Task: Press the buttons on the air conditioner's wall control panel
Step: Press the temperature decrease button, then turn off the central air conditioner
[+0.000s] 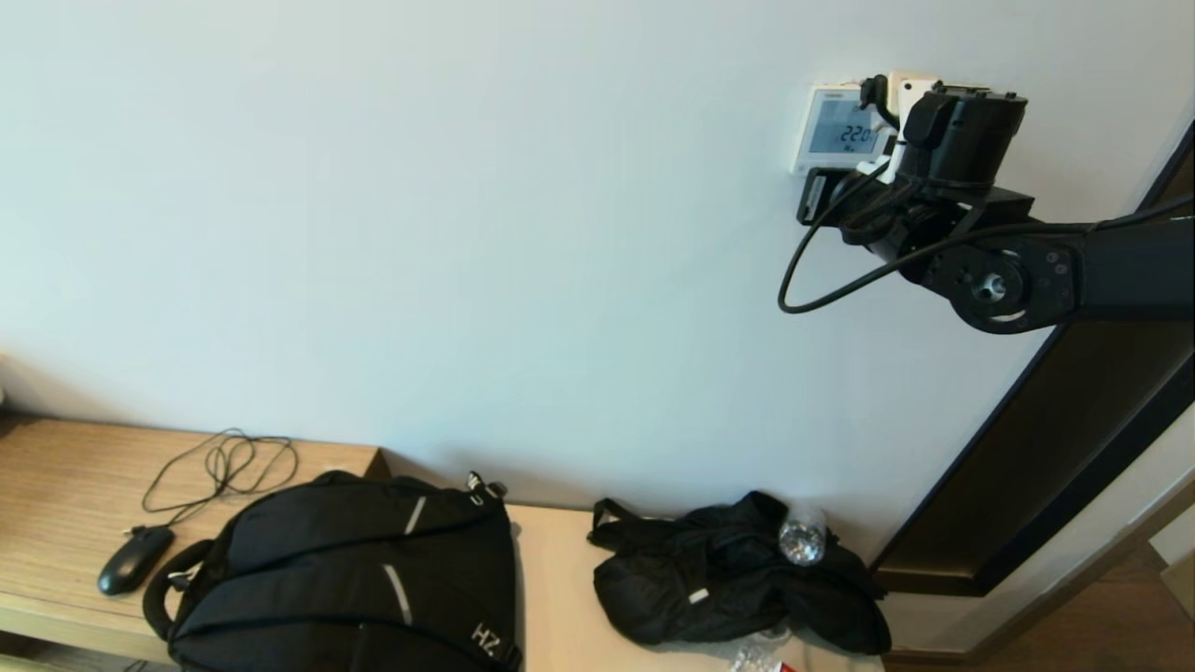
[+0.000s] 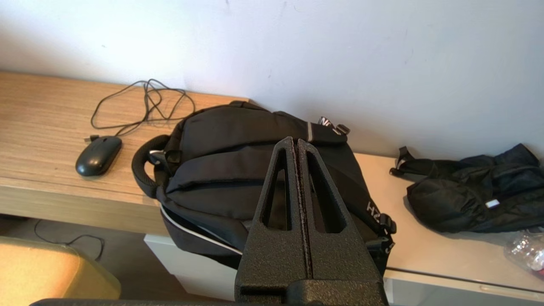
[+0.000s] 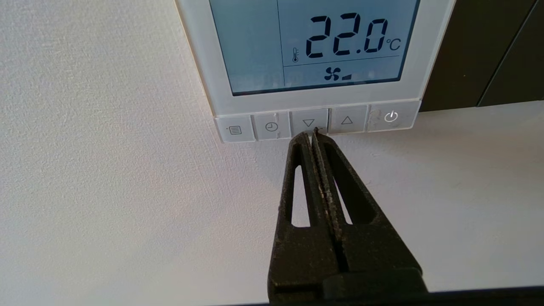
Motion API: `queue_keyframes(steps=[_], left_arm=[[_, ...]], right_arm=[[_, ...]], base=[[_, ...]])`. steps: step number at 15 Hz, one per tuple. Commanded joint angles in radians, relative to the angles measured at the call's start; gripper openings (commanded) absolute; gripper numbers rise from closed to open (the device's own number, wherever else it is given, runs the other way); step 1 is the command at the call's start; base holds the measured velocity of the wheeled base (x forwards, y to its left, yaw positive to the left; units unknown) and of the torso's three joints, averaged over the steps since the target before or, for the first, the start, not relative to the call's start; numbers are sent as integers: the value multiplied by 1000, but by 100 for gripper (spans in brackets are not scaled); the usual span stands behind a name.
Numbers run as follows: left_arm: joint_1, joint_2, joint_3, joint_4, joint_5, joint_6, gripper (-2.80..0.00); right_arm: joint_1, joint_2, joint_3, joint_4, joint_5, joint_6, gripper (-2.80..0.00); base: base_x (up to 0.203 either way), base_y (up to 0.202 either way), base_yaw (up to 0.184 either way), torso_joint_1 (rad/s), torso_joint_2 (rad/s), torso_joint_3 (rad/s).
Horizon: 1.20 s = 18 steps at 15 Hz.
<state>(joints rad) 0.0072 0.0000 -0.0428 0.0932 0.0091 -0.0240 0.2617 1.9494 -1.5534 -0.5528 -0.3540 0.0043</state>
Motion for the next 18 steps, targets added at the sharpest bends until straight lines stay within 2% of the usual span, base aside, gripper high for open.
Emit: queue_keyframes(steps=[1,6,9,13,15,18], left_arm=[[0,0,0,0,0,-1,-280],[0,0,0,0,0,-1,-280],[0,0,0,0,0,-1,-280],[0,0,0,0,0,-1,-280],[0,0,0,0,0,-1,-280],[0,0,0,0,0,-1,-280]], right_arm=[[1,-13,11,-4,-1,0,-280],[-3,-157,118,-14,-2,3,-280],[-8,-289,265,-100,-4,-7,-280],[-30,-479,438,-113,11,-37,-280],[-40,-582,522,-86,39,-43,-280],[-54,-766,653,26,87,-43,-280]], base=[[0,0,0,0,0,0],[0,0,0,0,0,0],[0,0,0,0,0,0],[0,0,0,0,0,0],[0,0,0,0,0,0],[0,0,0,0,0,0]])
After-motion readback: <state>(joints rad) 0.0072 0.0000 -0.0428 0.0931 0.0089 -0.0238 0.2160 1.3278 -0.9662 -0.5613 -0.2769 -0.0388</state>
